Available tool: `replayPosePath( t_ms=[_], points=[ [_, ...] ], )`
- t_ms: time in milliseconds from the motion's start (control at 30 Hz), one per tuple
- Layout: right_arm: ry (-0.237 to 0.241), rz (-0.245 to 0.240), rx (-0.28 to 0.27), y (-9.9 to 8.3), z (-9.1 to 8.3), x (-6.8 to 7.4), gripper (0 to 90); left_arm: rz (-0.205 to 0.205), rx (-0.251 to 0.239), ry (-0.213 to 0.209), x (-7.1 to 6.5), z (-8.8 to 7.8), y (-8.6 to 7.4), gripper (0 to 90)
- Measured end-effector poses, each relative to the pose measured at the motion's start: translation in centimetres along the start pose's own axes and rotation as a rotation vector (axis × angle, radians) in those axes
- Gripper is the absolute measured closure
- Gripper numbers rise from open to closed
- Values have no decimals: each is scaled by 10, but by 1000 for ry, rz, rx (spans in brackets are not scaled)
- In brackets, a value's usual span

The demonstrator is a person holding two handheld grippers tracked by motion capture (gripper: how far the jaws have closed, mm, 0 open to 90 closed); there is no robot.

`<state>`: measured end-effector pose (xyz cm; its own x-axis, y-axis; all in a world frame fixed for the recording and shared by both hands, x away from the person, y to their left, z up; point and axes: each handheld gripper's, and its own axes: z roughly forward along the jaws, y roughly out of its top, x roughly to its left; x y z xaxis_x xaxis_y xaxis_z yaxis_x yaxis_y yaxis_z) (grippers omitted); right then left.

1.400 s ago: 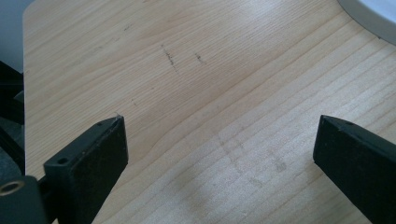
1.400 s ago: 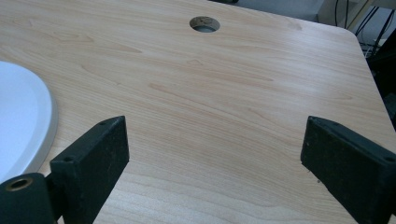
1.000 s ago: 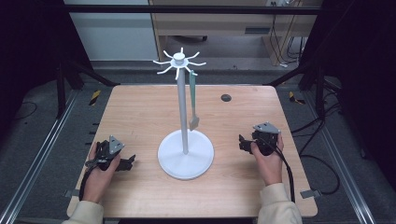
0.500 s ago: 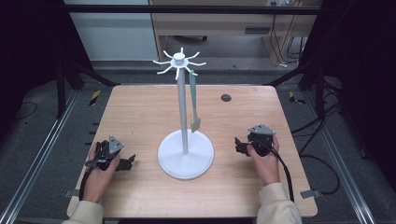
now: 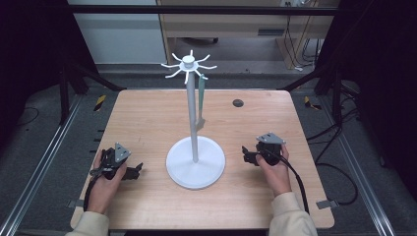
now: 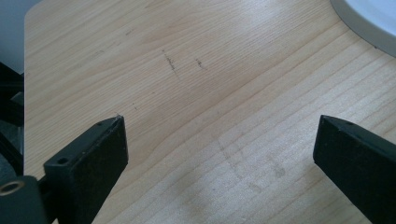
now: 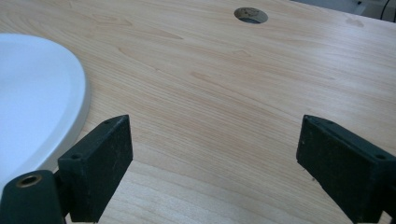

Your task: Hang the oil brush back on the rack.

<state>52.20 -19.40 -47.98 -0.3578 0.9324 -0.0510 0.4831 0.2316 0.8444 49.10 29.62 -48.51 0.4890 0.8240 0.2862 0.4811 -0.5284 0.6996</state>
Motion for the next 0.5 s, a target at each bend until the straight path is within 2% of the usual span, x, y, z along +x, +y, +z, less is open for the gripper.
replayPosePath(
  t_ms=[233, 500],
  points=[
    [33, -3, -33, -1, 1, 4, 112, -2, -3, -1, -1, 0, 0, 27],
    [51, -5, -35, -1, 2, 6, 117, -2, -4, -3, 0, 0, 0, 27]
  ],
)
